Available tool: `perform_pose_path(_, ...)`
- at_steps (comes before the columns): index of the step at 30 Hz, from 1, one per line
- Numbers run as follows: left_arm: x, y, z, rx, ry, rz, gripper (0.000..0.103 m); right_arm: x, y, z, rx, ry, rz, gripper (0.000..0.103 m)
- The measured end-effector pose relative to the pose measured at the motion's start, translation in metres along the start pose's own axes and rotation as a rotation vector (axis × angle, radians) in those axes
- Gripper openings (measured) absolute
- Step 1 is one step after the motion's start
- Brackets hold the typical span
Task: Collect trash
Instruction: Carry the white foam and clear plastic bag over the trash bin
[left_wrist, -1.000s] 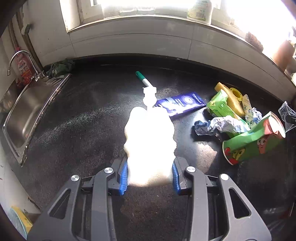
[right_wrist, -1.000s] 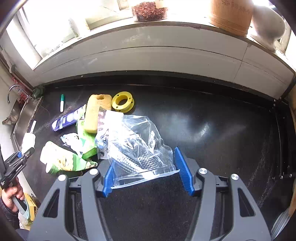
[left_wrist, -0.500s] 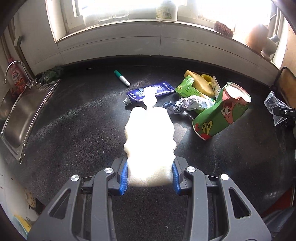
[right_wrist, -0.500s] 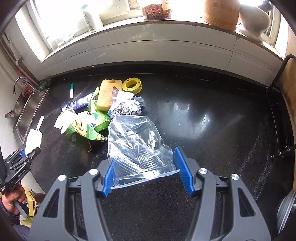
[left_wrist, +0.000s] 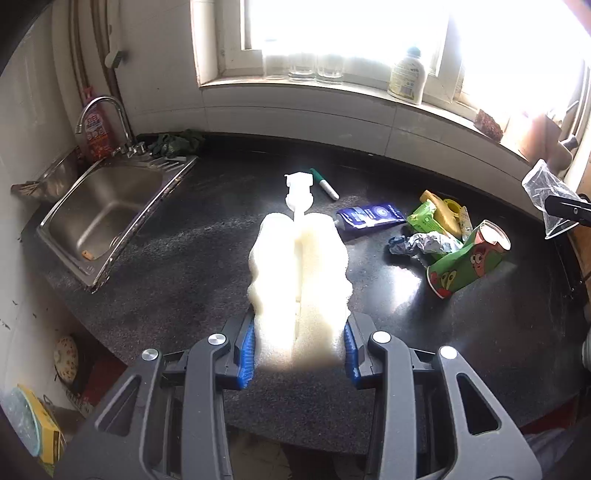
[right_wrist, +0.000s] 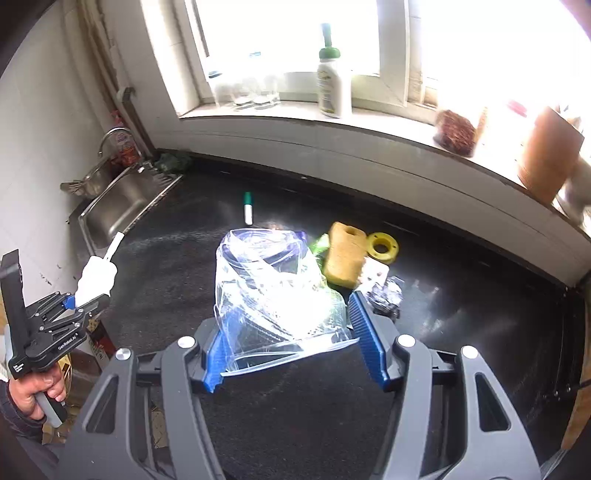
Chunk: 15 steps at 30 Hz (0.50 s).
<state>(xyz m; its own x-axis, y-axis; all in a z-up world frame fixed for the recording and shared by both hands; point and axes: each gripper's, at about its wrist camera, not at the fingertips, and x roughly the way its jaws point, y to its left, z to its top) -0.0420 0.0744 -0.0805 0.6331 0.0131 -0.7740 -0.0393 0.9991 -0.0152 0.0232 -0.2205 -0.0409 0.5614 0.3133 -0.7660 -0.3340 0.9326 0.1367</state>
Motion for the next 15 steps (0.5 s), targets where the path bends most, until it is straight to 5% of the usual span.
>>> perform_pose_path(6, -0.021, 0.074, -0.036, -0.129, 0.023, 0.107, 0.037, 0.038, 0.109, 0.020, -0.163, 0.044, 0.167, 0.059)
perform_pose_path(15, -0.016, 0.184, -0.156, -0.413, 0.156, 0.268, 0.037, 0.136, 0.321, -0.024, -0.435, 0.344, 0.506, 0.059)
